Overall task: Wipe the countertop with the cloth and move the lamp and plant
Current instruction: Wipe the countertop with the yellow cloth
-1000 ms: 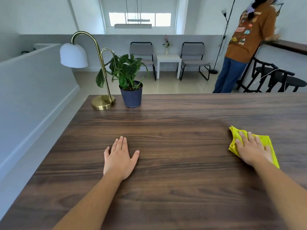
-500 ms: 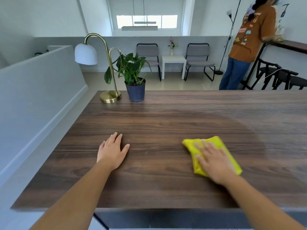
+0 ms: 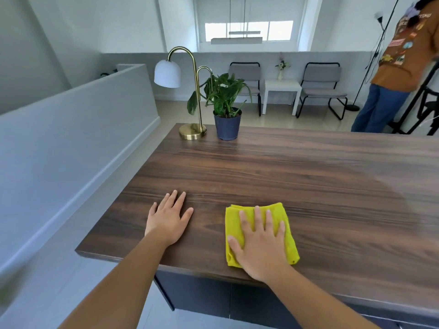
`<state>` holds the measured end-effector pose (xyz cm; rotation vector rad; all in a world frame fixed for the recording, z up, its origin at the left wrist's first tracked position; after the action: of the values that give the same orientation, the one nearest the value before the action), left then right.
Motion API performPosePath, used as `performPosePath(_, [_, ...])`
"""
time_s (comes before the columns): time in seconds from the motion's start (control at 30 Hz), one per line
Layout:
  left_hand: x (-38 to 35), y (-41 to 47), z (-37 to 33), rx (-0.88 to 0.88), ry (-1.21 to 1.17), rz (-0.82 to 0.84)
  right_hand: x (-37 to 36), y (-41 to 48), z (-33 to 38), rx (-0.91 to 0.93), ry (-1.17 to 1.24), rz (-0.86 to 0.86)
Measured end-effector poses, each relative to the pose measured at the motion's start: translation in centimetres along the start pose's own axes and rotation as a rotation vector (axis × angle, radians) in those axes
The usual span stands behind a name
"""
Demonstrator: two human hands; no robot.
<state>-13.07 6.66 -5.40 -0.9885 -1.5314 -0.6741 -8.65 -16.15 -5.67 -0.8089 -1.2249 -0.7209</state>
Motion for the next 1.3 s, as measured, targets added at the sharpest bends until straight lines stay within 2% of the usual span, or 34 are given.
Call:
performPosePath(0.2, [-0.2, 0.0, 0.2, 0.009, 0.002, 0.003, 1.1, 7.0, -1.8, -0.149, 0.101, 0.004])
performPosePath(0.37, [-0.3, 0.0, 0.3, 0.009, 0.0, 0.004, 1.9, 8.5, -3.6, -0.224, 0.11, -0.006])
performPosePath(0.83, [-0.6, -0.4, -3.1, 0.089, 0.016, 0.025, 1.7, 6.3, -4.9, -0.158, 0.1, 0.01])
performPosePath(1.0, [-0.5, -0.2, -3.1, 0.101, 0.015, 0.041, 2.3, 6.5, -5.2, -0.127, 0.179, 0.051])
performPosePath(1.3, [6.7, 7.9, -5.4, -0.035, 0.002, -0.097, 9.7, 15.7, -7.0, -0.085, 0.39, -0.072])
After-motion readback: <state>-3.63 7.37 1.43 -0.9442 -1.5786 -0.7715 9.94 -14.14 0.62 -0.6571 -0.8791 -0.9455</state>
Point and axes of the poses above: each hand's wrist, its own y-axis towards the middle knuckle, its own x-axis out of the back of the hand, z = x × y, the point moved 4 cm from there along y, towards the middle knuckle, and after that the axes turned 3 degrees about z, right-handed, at the moved point
